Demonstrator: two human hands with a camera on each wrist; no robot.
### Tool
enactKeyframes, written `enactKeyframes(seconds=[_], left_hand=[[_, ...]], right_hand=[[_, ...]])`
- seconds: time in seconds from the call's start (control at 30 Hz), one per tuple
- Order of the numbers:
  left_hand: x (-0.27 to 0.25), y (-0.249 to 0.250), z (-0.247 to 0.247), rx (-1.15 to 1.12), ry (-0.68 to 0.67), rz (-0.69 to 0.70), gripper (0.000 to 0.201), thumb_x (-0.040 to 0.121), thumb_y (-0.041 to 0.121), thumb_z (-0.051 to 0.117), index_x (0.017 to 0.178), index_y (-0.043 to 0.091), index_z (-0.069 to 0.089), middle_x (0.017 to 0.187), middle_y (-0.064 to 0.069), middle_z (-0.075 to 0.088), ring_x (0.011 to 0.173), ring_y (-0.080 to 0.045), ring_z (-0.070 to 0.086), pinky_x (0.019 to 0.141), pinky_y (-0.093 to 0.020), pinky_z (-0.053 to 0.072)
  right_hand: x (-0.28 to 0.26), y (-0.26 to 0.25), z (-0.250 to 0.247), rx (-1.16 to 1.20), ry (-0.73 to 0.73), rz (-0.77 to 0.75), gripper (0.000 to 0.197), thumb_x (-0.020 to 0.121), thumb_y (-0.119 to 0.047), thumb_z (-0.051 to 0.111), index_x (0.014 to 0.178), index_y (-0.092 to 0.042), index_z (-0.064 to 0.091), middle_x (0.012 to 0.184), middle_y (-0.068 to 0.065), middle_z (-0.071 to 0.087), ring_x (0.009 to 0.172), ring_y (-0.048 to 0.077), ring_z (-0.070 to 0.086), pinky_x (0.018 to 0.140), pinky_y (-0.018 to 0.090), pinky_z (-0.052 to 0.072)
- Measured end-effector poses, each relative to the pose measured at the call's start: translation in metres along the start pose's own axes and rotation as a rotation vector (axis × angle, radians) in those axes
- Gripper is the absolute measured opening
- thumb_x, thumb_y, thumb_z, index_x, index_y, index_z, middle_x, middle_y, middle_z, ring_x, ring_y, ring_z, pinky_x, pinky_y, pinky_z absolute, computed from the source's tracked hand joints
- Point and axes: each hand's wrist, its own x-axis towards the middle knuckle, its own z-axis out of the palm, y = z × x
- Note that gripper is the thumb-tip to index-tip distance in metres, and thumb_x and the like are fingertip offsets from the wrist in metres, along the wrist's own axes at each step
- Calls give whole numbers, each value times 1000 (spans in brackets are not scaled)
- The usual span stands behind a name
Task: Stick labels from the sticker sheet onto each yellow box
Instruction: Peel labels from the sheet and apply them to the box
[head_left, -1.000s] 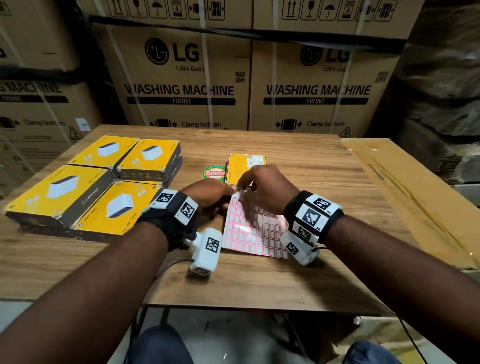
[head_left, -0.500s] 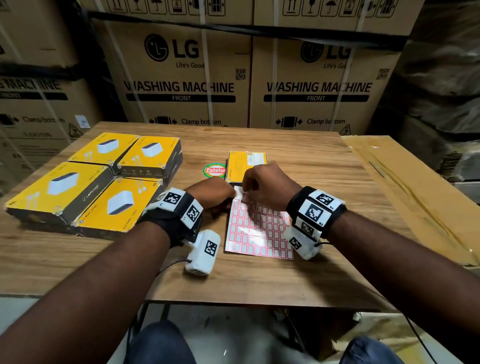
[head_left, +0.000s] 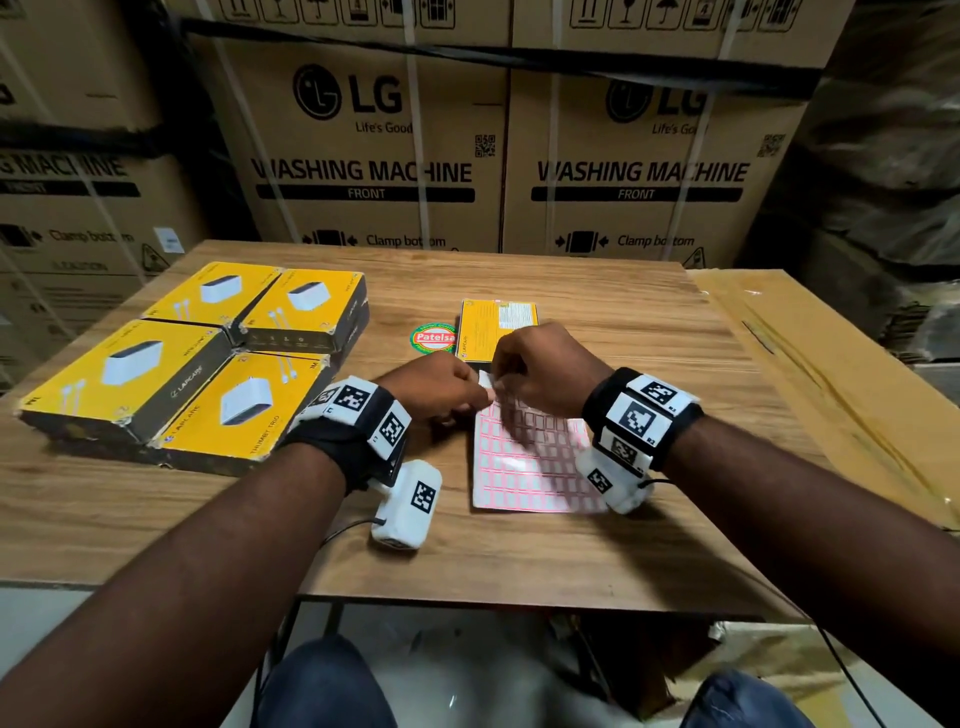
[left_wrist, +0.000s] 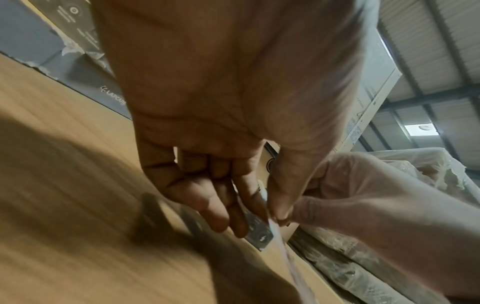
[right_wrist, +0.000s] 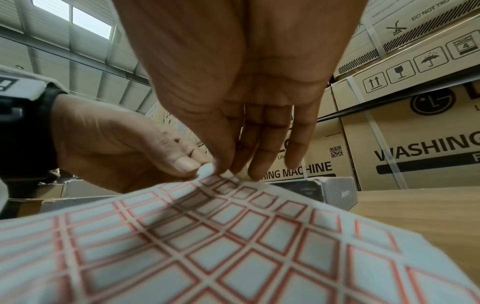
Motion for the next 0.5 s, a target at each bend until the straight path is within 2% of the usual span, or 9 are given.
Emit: enactKeyframes(seconds=[0.13, 0.23, 0.3, 0.43, 0.5], left_hand=[[0, -4, 3, 38, 28, 4, 27, 89, 21, 66, 65, 12, 59, 65, -4, 57, 57, -14, 51, 55, -21, 41], [-1, -5, 3, 42, 37, -3, 25, 89, 20, 65, 67, 10, 59, 62, -5, 53, 56, -15, 46, 57, -25, 35], [-1, -4, 1, 53, 28, -7, 33, 90, 19, 64, 60, 12, 52, 56, -1, 48, 52, -13, 41, 56, -26, 32], [-4, 0, -1, -24, -1, -30, 40, 93, 17, 59, 56, 14, 46, 50, 1, 44, 42, -10, 40, 50, -24, 32], [-4, -1, 0, -66, -20, -32, 38, 92, 17, 60, 56, 14, 48, 47, 4, 47, 42, -9, 41, 51, -24, 32]], right_hand=[[-3, -1, -1, -7, -21, -25, 7, 81, -10, 66, 85, -14, 70, 80, -2, 67, 75, 15, 61, 64, 24, 44], [-5, 0, -2, 31, -57, -27, 14, 79, -10, 71, 92, -15, 72, 86, -4, 70, 77, 10, 62, 68, 21, 48], [-5, 1, -2, 41, -54, -31, 15, 78, -15, 76, 93, -17, 74, 87, -5, 71, 77, 7, 61, 71, 20, 48], [-3, 2, -2, 45, -14, -32, 8, 78, -17, 78, 86, -17, 76, 83, -4, 71, 72, 5, 59, 64, 14, 44], [-4, 3, -2, 36, -14, -34, 7, 78, -17, 77, 84, -17, 74, 83, -3, 71, 73, 7, 61, 65, 19, 48]])
